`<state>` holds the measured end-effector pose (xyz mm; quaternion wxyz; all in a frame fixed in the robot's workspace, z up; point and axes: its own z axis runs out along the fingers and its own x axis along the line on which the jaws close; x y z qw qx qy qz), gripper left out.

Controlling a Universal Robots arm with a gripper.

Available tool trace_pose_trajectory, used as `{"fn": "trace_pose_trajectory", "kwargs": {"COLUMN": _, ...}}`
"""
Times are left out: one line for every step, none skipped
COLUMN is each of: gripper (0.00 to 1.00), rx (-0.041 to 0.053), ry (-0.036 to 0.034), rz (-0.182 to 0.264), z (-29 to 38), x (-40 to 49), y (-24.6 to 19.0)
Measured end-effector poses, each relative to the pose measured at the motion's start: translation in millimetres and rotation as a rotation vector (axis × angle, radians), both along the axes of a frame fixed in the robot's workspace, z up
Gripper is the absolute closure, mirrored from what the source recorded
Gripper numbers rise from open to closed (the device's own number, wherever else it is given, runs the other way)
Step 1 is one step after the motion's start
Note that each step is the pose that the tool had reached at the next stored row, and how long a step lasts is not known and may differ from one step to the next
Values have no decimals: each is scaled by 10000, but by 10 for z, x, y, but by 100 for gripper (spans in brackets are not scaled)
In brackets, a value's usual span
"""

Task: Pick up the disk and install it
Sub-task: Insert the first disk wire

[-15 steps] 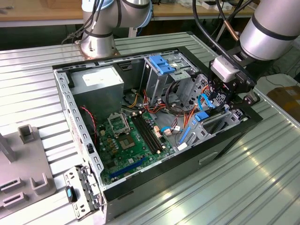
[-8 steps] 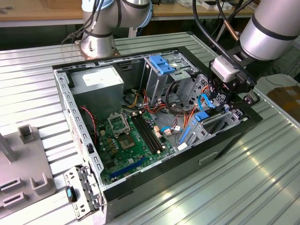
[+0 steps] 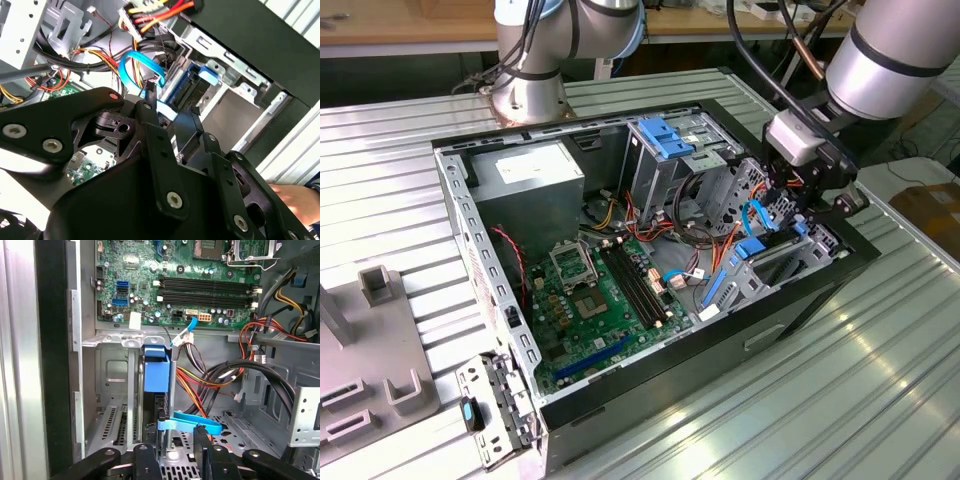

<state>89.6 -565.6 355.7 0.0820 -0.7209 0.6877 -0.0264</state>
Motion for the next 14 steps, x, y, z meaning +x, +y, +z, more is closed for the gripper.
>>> {"fn": "trace_pose_trajectory", "kwargs": {"gripper": 58, "rx": -2, "ry": 1, "rz": 23, "z": 1, "x": 24, "y": 16}}
{"fn": "trace_pose_trajectory", "kwargs": {"gripper": 58, "rx": -2, "ry": 0, "rz": 62, "z": 0, "x": 42, "y": 20}}
{"fn": "trace_pose_trajectory", "kwargs": {"gripper": 58, "rx": -4, "ry": 0, "rz": 111, "z": 1, "x": 51, "y": 21}}
{"fn": "trace_pose_trajectory", "kwargs": {"gripper": 58, "rx": -3, "ry": 0, "rz": 201, "z": 1, "x": 60, "y": 22}}
{"fn": "trace_pose_trajectory", "kwargs": {"gripper": 58, "rx": -3, "ry": 1, "rz": 203, "z": 1, "x": 60, "y": 22}}
{"fn": "trace_pose_trajectory", "kwargs": {"gripper": 58, "rx": -2, "ry": 1, "rz": 205, "z": 0, "x": 60, "y": 22}}
{"fn": "trace_pose_trajectory", "kwargs": {"gripper": 58, "rx": -2, "ry": 1, "rz": 213, "z": 0, "x": 66, "y": 21}}
{"fn": "trace_pose_trajectory", "kwargs": {"gripper": 58, "rx": -3, "ry": 0, "rz": 258, "z": 1, "x": 87, "y": 21}}
{"fn": "trace_pose_trajectory", "kwargs": {"gripper": 58, "rx": -4, "ry": 1, "rz": 385, "z": 1, "x": 117, "y": 21}}
{"fn": "trace_pose_trajectory", "kwargs": {"gripper": 58, "rx": -2, "ry": 0, "rz": 483, "z": 0, "x": 128, "y": 21}}
{"fn": "trace_pose_trajectory", "kwargs": {"gripper": 58, "rx": -3, "ry": 0, "rz": 572, "z": 1, "x": 134, "y": 21}}
{"fn": "trace_pose_trajectory", "kwargs": {"gripper": 58, "rx": -3, "ry": 1, "rz": 733, "z": 1, "x": 142, "y": 21}}
{"fn": "trace_pose_trajectory", "kwargs": {"gripper": 58, "rx": -3, "ry": 1, "rz": 919, "z": 7, "x": 151, "y": 21}}
{"fn": "trace_pose_trajectory", "kwargs": {"gripper": 58, "rx": -2, "ry": 1, "rz": 999, "z": 15, "x": 155, "y": 21}}
